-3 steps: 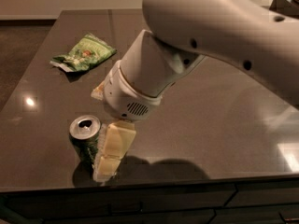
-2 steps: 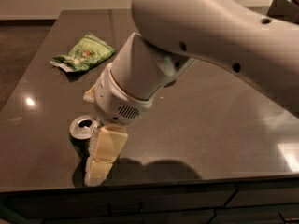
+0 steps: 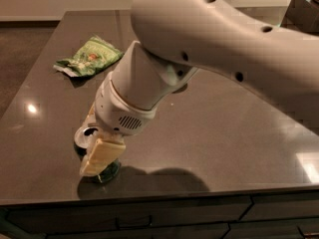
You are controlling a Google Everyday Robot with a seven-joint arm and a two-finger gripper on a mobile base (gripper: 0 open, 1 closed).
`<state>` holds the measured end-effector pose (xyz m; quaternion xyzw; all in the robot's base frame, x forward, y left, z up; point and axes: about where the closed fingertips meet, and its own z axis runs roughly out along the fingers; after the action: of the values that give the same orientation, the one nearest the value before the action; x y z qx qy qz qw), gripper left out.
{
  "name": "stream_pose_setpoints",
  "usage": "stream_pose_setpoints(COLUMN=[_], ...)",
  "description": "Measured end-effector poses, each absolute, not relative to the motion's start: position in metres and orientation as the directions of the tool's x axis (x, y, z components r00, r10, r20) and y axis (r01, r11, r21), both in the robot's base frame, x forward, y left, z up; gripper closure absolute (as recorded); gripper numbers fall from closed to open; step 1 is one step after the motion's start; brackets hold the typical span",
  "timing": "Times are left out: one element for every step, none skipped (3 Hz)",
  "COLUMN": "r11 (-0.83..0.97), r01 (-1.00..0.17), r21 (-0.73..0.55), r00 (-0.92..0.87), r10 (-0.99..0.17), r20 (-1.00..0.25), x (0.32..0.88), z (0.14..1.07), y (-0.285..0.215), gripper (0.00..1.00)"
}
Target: Move green can near apple
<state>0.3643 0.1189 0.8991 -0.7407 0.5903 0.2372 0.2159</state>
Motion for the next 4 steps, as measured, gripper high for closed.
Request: stream_pose_setpoints(r11=[-0.171,-0.095,0.023,0.101], r01=[-0.985,-0.995,-0.997,-0.991], r21=[-0.023,-0.037,-0.073,-0.087], r00=[0.151,0.097,0.028,-0.023], r10=[-0.785,-0.786,-0.781,-0.773], r20=[-0.601,-0.61,-0.624,-0.634], x=[0.381,0.415,0.464,0.501], z=[0.903,0.927,0.948,0.953], y=[0.107,0.084,0.048,0.02], gripper=[0.68,0.92,1.0,1.0])
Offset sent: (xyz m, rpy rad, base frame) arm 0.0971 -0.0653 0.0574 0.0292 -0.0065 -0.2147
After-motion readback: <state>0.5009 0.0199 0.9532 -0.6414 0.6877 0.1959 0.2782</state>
